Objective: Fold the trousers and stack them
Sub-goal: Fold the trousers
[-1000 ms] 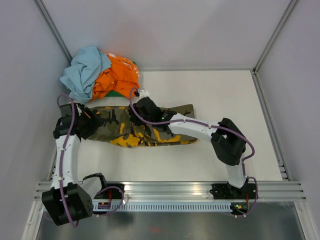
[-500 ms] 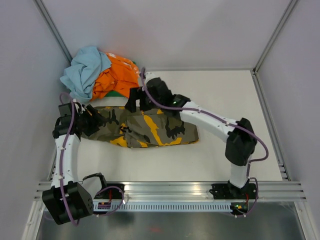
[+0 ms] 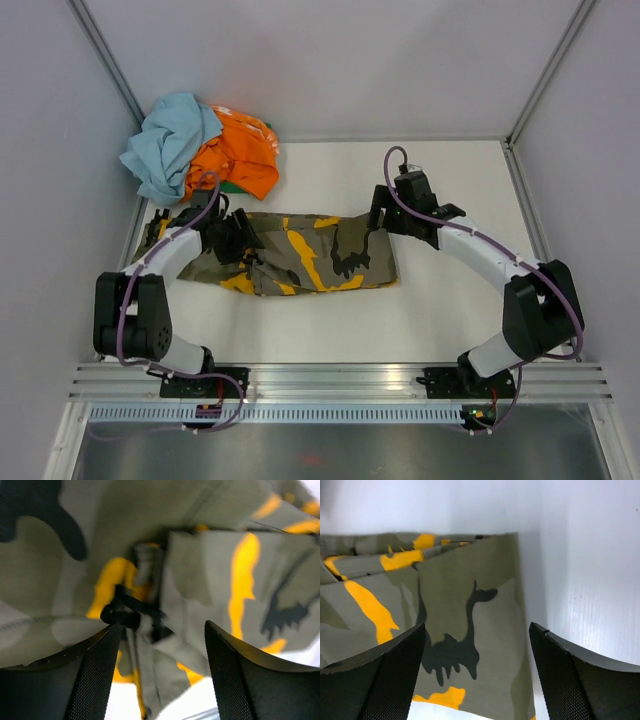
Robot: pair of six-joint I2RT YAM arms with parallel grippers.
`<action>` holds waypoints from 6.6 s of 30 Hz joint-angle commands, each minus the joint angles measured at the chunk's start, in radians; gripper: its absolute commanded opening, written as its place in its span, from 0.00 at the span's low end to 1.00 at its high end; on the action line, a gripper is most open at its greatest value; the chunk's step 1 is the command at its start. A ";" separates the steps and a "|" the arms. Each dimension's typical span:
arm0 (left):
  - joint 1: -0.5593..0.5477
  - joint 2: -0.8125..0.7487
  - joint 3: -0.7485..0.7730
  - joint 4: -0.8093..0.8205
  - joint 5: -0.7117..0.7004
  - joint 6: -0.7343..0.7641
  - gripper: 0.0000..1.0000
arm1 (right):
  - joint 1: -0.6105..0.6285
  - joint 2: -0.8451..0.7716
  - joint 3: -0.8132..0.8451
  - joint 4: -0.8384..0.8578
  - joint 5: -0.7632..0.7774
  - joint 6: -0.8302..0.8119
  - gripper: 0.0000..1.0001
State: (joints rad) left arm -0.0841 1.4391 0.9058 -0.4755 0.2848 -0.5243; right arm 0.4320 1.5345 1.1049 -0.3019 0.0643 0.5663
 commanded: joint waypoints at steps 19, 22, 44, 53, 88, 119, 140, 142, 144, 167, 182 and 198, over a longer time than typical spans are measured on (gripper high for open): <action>-0.002 0.179 0.112 0.221 0.059 0.004 0.02 | -0.012 0.176 -0.045 0.107 0.071 -0.057 0.76; -0.002 0.109 0.157 0.210 0.071 0.006 0.02 | -0.016 0.168 -0.030 0.086 0.097 -0.066 0.74; -0.003 0.022 0.260 0.028 0.005 -0.187 0.02 | -0.029 0.105 -0.025 0.027 0.123 -0.097 0.74; -0.005 -0.060 0.487 -0.248 -0.053 -0.361 0.02 | -0.029 0.096 -0.030 0.014 0.103 -0.097 0.73; 0.007 -0.201 0.148 -0.252 -0.406 -0.134 0.94 | -0.032 0.049 -0.070 -0.003 -0.095 -0.134 0.69; -0.177 0.119 0.039 -0.163 -0.492 -0.230 0.60 | -0.001 0.087 -0.019 -0.005 -0.176 -0.112 0.68; -0.177 -0.261 -0.143 -0.348 -0.547 -0.460 0.08 | 0.002 0.119 -0.005 0.000 -0.210 -0.118 0.68; -0.177 -0.281 -0.195 -0.360 -0.521 -0.482 0.19 | 0.004 0.119 -0.007 -0.003 -0.213 -0.121 0.68; -0.177 -0.301 -0.232 -0.368 -0.506 -0.499 0.42 | 0.004 0.121 -0.008 -0.006 -0.216 -0.126 0.68; 0.093 -0.099 -0.014 -0.114 -0.329 -0.014 0.74 | 0.005 0.205 0.033 0.021 -0.212 -0.157 0.73; 0.141 0.037 -0.131 0.159 -0.171 0.047 0.62 | 0.005 0.223 0.055 -0.006 -0.208 -0.175 0.73; 0.130 -0.134 -0.108 0.245 0.010 0.041 0.02 | -0.010 0.171 0.003 -0.032 -0.109 -0.134 0.73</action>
State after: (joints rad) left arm 0.0540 1.3636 0.7784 -0.3252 0.1959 -0.5011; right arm 0.4294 1.7493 1.1206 -0.3241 -0.1032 0.4168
